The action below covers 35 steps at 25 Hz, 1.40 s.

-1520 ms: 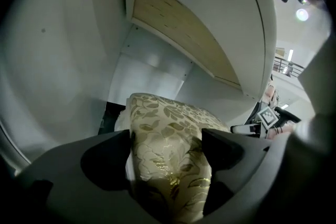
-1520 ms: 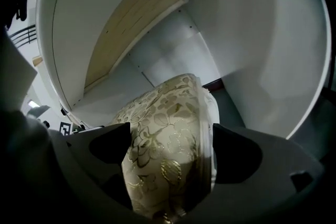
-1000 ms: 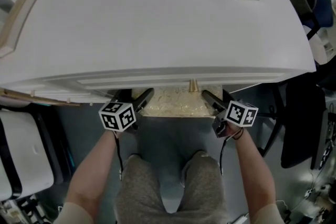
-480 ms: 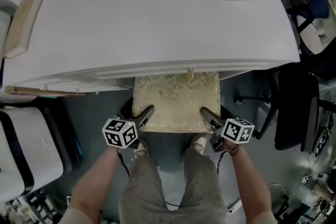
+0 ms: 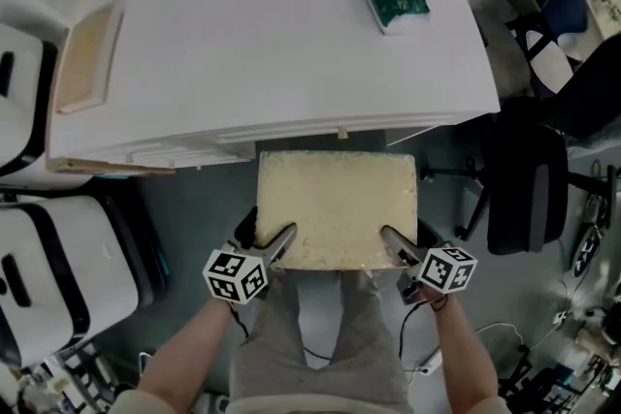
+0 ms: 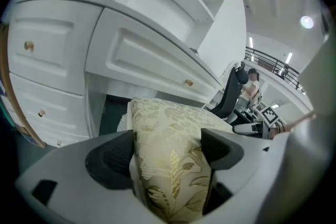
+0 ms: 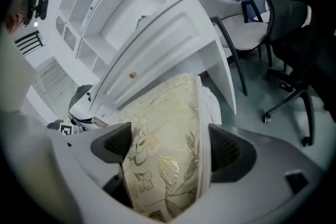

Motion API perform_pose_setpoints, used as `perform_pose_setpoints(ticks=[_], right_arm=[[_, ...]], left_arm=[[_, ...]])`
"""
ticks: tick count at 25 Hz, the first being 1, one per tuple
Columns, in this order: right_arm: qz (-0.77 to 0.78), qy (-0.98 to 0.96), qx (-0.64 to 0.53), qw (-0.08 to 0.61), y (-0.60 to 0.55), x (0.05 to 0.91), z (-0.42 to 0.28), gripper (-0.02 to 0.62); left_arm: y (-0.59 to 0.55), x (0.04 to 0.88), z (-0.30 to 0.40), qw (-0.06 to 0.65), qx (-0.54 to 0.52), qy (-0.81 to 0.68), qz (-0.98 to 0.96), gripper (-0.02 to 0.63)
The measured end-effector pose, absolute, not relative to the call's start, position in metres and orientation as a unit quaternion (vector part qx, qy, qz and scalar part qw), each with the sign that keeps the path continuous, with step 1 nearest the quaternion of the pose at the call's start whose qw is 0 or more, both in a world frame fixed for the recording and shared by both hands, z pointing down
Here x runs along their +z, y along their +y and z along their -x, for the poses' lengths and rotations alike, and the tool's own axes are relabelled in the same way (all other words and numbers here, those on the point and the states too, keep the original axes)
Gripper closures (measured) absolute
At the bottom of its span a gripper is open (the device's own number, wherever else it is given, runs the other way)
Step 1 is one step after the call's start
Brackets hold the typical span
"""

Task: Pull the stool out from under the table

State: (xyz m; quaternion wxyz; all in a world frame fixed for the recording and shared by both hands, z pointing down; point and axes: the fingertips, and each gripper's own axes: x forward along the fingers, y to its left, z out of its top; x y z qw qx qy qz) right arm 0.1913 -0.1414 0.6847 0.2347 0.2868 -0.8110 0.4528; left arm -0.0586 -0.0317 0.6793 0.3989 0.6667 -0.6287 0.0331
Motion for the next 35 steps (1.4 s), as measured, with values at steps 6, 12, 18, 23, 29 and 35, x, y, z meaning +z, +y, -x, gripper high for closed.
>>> perform_pose_setpoints(ticks=[6, 12, 18, 23, 29, 35], right_arm=[[-0.276, -0.826, 0.432, 0.232, -0.13, 0.624, -0.201, 0.121], [-0.257, -0.84, 0.418, 0.232, -0.13, 0.624, -0.203, 0.121], [-0.245, -0.844, 0.414, 0.238, -0.126, 0.664, -0.198, 0.121], [-0.239, -0.84, 0.42, 0.245, -0.122, 0.706, -0.19, 0.121], [-0.243, -0.83, 0.438, 0.244, -0.117, 0.771, -0.186, 0.121], [-0.249, -0.827, 0.444, 0.24, -0.12, 0.823, -0.186, 0.121]], left_arm=[[-0.012, 0.619, 0.046, 0.384, 0.023, -0.643, -0.663, 0.192], [-0.002, 0.618, 0.038, 0.375, 0.018, -0.658, -0.653, 0.192], [0.008, 0.658, 0.04, 0.381, 0.02, -0.665, -0.642, 0.192], [0.016, 0.699, 0.046, 0.389, 0.025, -0.668, -0.634, 0.192], [0.015, 0.758, 0.054, 0.392, 0.037, -0.667, -0.633, 0.192], [0.008, 0.808, 0.055, 0.391, 0.043, -0.663, -0.637, 0.192]])
